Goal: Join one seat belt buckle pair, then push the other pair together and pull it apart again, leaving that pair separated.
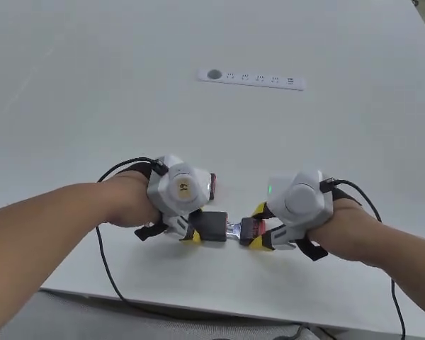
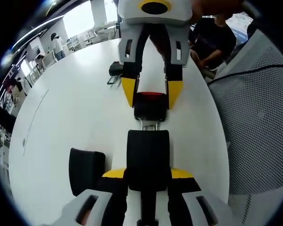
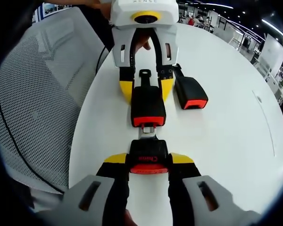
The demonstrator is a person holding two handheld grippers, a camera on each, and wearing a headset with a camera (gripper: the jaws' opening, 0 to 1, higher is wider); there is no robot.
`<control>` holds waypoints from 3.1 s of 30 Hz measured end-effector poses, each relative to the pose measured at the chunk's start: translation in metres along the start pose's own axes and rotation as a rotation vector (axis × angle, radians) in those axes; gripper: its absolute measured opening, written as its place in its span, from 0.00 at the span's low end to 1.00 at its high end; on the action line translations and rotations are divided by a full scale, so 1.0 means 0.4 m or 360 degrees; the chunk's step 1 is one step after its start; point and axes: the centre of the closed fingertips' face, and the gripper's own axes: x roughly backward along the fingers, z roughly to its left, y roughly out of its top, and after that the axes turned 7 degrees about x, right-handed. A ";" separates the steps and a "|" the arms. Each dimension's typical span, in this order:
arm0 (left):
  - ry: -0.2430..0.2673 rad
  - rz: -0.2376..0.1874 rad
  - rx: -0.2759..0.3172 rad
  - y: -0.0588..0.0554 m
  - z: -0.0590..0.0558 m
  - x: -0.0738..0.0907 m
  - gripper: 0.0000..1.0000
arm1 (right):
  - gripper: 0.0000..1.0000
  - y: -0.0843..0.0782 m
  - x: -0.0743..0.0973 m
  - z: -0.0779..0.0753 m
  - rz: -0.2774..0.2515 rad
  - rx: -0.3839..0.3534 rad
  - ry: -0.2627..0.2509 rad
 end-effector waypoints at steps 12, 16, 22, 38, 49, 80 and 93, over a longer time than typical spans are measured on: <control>-0.0030 -0.0032 -0.0004 -0.004 0.008 -0.001 0.33 | 0.28 0.010 -0.006 -0.014 -0.0076 0.0000 0.0005; -0.0030 -0.0033 -0.0001 -0.003 0.006 0.002 0.32 | 0.27 0.016 -0.013 -0.022 -0.0073 0.0020 0.0021; -0.0024 -0.0037 0.0005 0.006 -0.005 0.009 0.32 | 0.27 0.023 -0.007 -0.013 -0.0063 0.0024 0.0019; -0.0026 -0.0034 -0.0005 0.003 -0.004 0.007 0.32 | 0.27 0.055 -0.037 -0.017 -0.0086 0.0021 0.0006; -0.0024 -0.0025 -0.0006 0.007 -0.003 0.007 0.33 | 0.28 0.055 -0.021 -0.011 -0.0060 0.0003 0.0009; -0.0018 -0.0080 0.0004 0.000 0.005 0.011 0.33 | 0.29 0.050 -0.015 -0.008 -0.0038 -0.0023 -0.0011; -0.0012 -0.0030 0.0021 -0.007 0.014 0.008 0.34 | 0.31 0.043 -0.019 -0.015 -0.0037 -0.0029 -0.0005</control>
